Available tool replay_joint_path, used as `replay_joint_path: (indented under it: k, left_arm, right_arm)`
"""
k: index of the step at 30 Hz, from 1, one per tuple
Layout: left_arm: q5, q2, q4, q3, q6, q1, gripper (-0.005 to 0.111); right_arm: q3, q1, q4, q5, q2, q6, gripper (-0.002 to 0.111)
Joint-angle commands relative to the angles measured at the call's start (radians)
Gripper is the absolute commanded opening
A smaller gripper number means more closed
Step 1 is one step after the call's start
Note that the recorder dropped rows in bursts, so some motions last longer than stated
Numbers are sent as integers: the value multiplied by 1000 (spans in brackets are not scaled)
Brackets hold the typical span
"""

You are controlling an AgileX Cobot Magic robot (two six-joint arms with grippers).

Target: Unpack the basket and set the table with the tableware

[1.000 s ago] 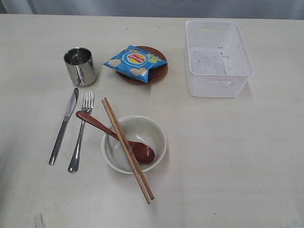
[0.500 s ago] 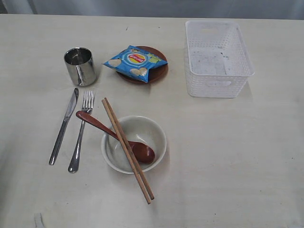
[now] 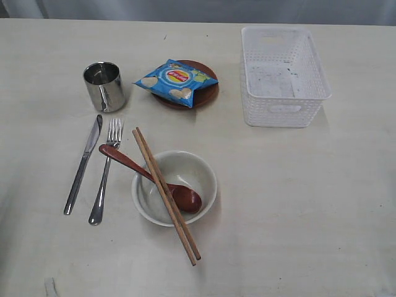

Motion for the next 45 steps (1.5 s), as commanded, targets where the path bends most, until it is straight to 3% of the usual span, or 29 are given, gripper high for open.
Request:
replay_joint_path:
  k: [1,45]
  left_arm:
    - [-9,-4,6,4,4,3,0]
    - [-9,-4,6,4,4,3,0]
  right_arm:
    - [4,2,-8,140,-19,-5,0]
    - [4,2,-4,137,-19,-4,0]
